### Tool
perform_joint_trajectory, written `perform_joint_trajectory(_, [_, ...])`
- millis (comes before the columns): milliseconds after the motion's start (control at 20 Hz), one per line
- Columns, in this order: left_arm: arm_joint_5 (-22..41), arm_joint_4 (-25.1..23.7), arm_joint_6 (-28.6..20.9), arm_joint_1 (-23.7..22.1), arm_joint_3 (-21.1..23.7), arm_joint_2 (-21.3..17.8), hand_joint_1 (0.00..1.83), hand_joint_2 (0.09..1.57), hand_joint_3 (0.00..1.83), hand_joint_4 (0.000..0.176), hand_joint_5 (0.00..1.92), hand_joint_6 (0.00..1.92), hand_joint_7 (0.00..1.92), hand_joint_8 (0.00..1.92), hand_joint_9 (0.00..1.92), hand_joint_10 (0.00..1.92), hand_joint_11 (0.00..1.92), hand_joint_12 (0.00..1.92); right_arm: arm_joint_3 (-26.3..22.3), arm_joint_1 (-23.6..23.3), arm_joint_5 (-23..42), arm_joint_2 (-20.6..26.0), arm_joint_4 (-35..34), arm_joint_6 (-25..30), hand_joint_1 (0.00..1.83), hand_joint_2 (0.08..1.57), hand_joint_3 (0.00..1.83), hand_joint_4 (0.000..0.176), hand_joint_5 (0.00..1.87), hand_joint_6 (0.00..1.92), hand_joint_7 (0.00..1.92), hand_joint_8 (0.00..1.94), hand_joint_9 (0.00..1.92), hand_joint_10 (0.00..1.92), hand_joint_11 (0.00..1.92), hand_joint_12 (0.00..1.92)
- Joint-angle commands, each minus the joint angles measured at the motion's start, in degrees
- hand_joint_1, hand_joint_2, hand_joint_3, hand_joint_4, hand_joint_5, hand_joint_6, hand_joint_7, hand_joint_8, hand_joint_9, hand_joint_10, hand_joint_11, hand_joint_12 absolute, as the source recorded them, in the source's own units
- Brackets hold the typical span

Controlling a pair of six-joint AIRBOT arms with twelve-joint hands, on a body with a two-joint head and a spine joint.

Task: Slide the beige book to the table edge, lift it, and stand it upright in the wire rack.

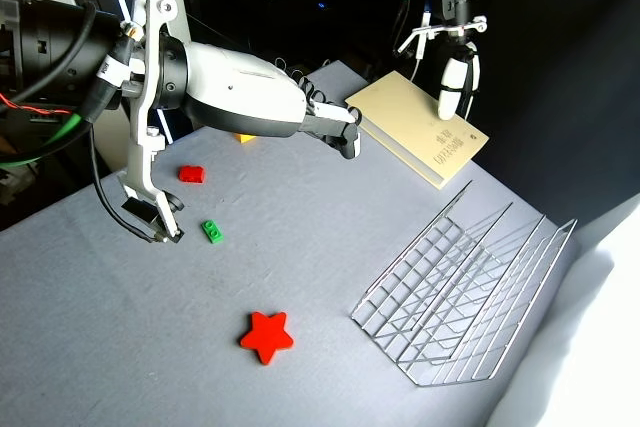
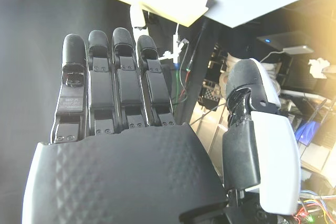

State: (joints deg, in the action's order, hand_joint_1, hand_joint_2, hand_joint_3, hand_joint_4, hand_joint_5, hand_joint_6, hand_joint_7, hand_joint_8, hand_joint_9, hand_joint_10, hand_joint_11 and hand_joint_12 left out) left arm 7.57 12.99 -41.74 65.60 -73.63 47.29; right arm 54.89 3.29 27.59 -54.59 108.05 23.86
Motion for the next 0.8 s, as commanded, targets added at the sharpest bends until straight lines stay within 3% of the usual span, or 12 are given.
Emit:
perform_joint_trajectory(0, [2.8,0.7,0.3,-0.5,-0.3,-0.2,0.71,1.07,0.00,0.000,0.38,0.01,0.40,0.01,0.40,0.01,0.06,0.90,-0.5,-0.9,-0.5,0.4,-3.0,-0.2,0.14,1.12,0.00,0.000,0.32,0.01,0.36,0.00,0.35,0.01,0.00,0.85])
perform_joint_trajectory(200, [1.1,0.7,1.2,-3.6,0.2,-0.6,0.91,1.10,0.00,0.000,0.58,0.02,0.59,0.02,0.58,0.02,0.18,0.96,-0.6,-1.0,-0.5,0.5,-3.6,-0.7,0.14,1.12,0.00,0.000,0.32,0.00,0.35,0.00,0.34,0.01,0.00,0.84])
perform_joint_trajectory(400, [0.2,0.4,2.0,-5.8,1.5,-1.0,1.07,1.14,0.00,0.000,0.74,0.03,0.80,0.02,0.82,0.06,0.35,1.14,-0.6,-1.0,-0.5,0.6,-4.0,-1.2,0.14,1.13,0.00,0.000,0.32,0.00,0.35,0.00,0.34,0.00,0.00,0.88])
perform_joint_trajectory(450, [0.0,0.4,2.1,-5.8,1.6,-1.0,1.11,1.19,0.00,0.000,0.82,0.95,0.86,0.03,0.86,0.08,0.40,1.20,-0.6,-1.0,-0.5,0.6,-4.1,-1.2,0.12,1.13,0.00,0.000,0.31,0.00,0.34,0.00,0.34,0.00,0.00,0.88])
perform_joint_trajectory(500, [-0.1,0.4,2.3,-5.9,1.9,-1.0,1.17,1.19,0.00,0.000,0.89,1.10,0.77,1.04,0.91,0.13,0.45,1.26,-0.6,-1.0,-0.6,0.7,-4.1,-1.2,0.13,1.13,0.00,0.000,0.30,0.00,0.33,0.00,0.33,0.00,0.00,0.86])
perform_joint_trajectory(550, [-0.2,0.4,2.4,-5.9,2.0,-1.0,1.17,1.21,0.00,0.007,0.82,1.21,0.77,1.27,0.88,0.34,0.48,1.31,-0.6,-1.0,-0.6,0.7,-4.1,-1.2,0.14,1.13,0.00,0.000,0.30,0.00,0.32,0.00,0.32,0.00,0.00,0.83])
perform_joint_trajectory(600, [-0.2,0.4,2.5,-5.8,2.0,-1.0,1.17,1.23,0.00,0.000,0.71,1.30,0.82,1.33,0.84,0.62,0.56,1.32,-0.6,-1.0,-0.5,0.7,-4.1,-1.2,0.12,1.13,0.00,0.000,0.30,0.00,0.32,0.00,0.32,0.00,0.00,0.83])
perform_joint_trajectory(650, [-0.2,0.4,2.5,-5.7,1.9,-1.0,1.31,1.21,0.00,0.000,0.67,1.26,0.82,1.30,0.80,1.29,0.61,1.34,-0.6,-1.0,-0.4,0.7,-4.1,-1.2,0.11,1.14,0.00,0.000,0.29,0.00,0.31,0.00,0.31,0.00,0.00,0.82])
perform_joint_trajectory(700, [-0.2,0.4,2.5,-5.6,1.7,-1.0,1.33,1.22,0.00,0.000,0.67,1.25,0.78,1.37,0.77,1.45,0.61,1.37,-0.6,-1.0,-0.5,0.7,-4.1,-1.3,0.10,1.15,0.00,0.000,0.29,0.00,0.31,0.00,0.31,0.00,0.00,0.83])
perform_joint_trajectory(750, [-0.2,0.4,2.5,-5.5,1.5,-1.0,1.34,1.21,0.00,0.000,0.74,1.17,0.80,1.36,0.79,1.44,0.64,1.39,-0.6,-1.0,-0.5,0.7,-4.1,-1.3,0.12,1.14,0.00,0.000,0.31,0.01,0.33,0.01,0.33,0.01,0.00,0.87])
